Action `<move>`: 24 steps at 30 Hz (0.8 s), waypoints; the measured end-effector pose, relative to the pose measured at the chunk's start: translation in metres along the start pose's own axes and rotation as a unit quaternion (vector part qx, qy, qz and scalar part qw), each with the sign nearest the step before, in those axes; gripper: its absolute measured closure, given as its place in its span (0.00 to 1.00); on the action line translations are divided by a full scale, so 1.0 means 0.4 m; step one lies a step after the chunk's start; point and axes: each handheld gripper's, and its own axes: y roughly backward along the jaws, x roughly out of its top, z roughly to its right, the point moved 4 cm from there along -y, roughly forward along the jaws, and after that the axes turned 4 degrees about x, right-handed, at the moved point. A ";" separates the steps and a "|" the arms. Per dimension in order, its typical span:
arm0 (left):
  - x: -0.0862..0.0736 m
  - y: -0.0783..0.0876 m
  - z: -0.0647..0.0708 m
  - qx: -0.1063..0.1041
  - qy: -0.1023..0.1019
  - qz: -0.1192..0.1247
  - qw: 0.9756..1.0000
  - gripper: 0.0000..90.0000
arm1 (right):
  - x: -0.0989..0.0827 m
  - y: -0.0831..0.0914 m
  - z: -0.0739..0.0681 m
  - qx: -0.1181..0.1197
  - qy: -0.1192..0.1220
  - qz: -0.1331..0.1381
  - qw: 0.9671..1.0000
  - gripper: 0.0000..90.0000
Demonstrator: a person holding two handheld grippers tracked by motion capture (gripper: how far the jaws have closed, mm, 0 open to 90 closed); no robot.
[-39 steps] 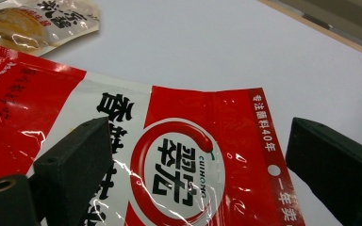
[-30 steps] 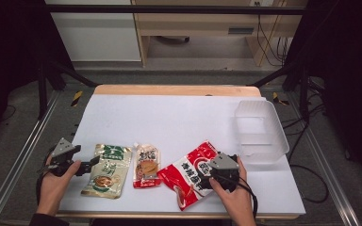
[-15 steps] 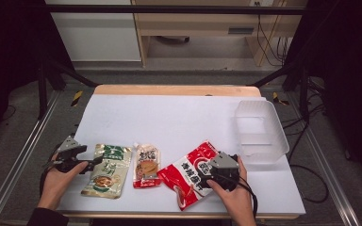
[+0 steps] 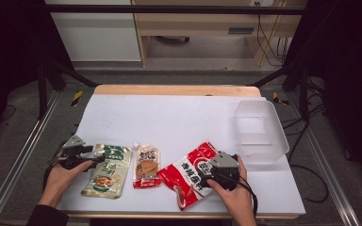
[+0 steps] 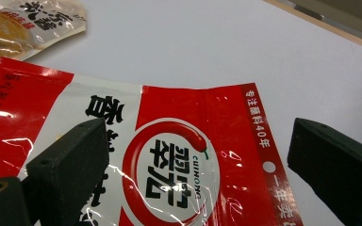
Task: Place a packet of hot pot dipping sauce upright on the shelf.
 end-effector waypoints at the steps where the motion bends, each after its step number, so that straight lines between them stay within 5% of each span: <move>1: -0.001 -0.003 -0.001 -0.002 0.001 -0.002 1.000 0.26 | -0.001 -0.001 -0.001 0.000 -0.001 -0.002 1.000 0.07; 16: 0.000 0.002 0.021 -0.040 -0.017 -0.011 0.999 0.50 | -0.003 -0.002 0.001 0.003 -0.006 -0.009 1.000 0.08; 24: 0.005 0.026 0.023 -0.048 -0.021 -0.008 0.999 0.73 | -0.003 0.000 0.005 0.002 -0.009 -0.009 1.000 0.08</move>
